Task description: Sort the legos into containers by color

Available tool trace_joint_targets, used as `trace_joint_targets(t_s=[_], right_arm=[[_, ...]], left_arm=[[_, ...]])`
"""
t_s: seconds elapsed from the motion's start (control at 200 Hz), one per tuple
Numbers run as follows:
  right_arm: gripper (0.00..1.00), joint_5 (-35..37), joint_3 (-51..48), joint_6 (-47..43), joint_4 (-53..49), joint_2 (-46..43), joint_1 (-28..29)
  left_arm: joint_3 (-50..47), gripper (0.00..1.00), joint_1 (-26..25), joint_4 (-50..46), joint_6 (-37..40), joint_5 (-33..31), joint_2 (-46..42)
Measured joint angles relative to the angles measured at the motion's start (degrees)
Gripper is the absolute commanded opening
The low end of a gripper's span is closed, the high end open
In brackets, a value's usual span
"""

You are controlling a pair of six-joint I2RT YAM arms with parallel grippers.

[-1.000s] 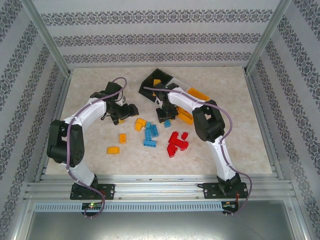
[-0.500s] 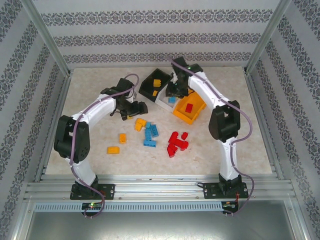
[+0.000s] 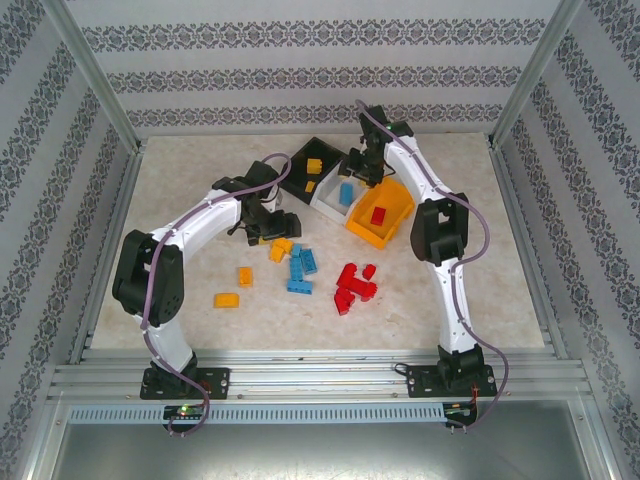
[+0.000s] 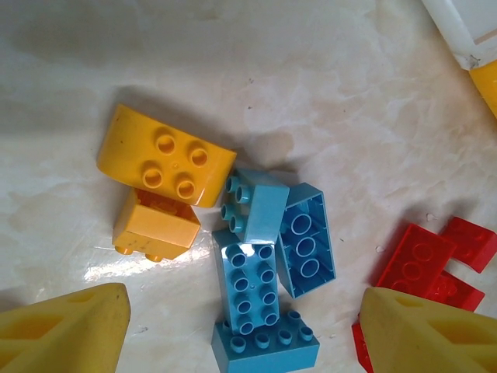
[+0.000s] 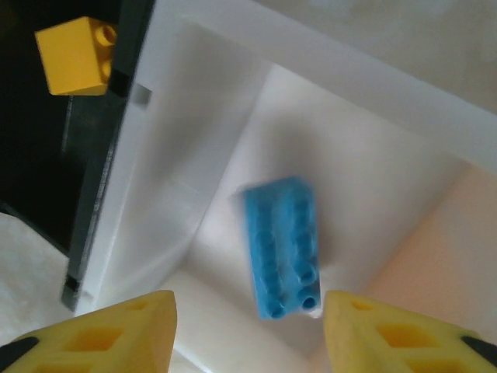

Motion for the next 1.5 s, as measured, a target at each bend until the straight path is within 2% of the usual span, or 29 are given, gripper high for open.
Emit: trace_joint_targets(t_s=[0.17, 0.28, 0.375, 0.565, 0.689, 0.844, 1.114, 1.369, 1.499], right_arm=[[0.61, 0.07, -0.04, -0.26, -0.63, -0.37, 0.02], [0.62, 0.5, -5.22, -2.01, -0.68, -3.85, 0.35], [0.63, 1.79, -15.13, -3.78, -1.55, -11.41, 1.22], [0.68, 4.35, -43.36, -3.74, -2.03, -33.73, 6.47], [0.68, 4.35, -57.11, -0.92, -1.42, -41.24, 9.35], [0.67, 4.42, -63.58, 1.38, 0.98, -39.95, 9.66], [0.63, 4.31, -64.43, 3.74, 7.69, -35.87, 9.66], [0.53, 3.98, -65.0, 3.93, 9.81, -32.09, 9.62], [0.42, 3.74, -65.2, 3.76, 10.29, -31.36, 9.33]], left_arm=[[0.0, 0.78, -0.22, -0.94, 0.72, -0.11, 0.0], [0.02, 0.78, -0.79, -1.31, 1.64, -0.07, 0.04], [0.13, 0.78, -1.11, -1.6, 2.08, -0.07, 0.33], [0.15, 0.78, -1.14, -1.46, 2.01, 0.33, 1.44], [0.15, 0.78, -1.2, -0.57, 1.38, 1.29, 2.47], [0.15, 0.78, -1.75, 0.04, 0.7, 2.12, 2.89], [0.13, 0.79, -1.84, -1.51, 0.94, -0.33, 2.75], [-3.48, 0.79, -0.55, -2.71, 1.68, -2.47, -1.68], [-5.4, 0.79, 0.83, -3.1, 1.68, -2.89, -3.67]])
